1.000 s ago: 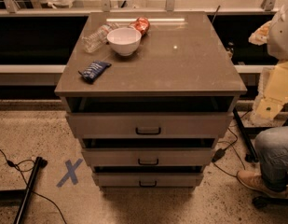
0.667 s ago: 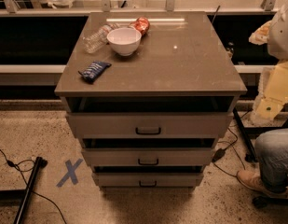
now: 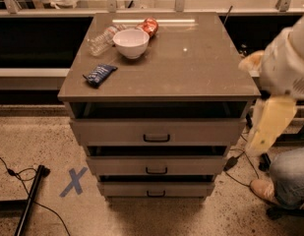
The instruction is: Open bottom drawer
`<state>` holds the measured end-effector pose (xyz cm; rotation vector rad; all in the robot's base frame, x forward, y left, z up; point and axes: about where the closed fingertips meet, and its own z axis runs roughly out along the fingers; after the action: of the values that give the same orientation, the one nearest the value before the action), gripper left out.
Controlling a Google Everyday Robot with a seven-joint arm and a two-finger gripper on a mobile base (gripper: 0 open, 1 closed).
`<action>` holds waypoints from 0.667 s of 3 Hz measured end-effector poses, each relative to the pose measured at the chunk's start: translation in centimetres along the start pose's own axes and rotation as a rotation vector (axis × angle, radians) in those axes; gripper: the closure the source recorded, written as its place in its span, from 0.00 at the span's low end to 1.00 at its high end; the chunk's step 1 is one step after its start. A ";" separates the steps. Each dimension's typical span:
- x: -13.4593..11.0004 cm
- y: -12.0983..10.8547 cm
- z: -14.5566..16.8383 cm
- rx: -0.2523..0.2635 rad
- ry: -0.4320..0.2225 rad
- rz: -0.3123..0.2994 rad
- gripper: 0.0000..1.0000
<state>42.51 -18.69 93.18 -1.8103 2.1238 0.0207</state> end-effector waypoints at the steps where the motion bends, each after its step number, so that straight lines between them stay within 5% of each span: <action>1: -1.6 4.5 5.6 -0.047 -0.170 -0.027 0.00; 2: -1.2 6.4 7.2 -0.039 -0.230 0.018 0.00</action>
Offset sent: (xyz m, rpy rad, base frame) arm -0.0242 0.0326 -0.0493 0.1392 0.0052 0.0693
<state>38.33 -14.71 85.42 -1.7181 1.9906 0.2639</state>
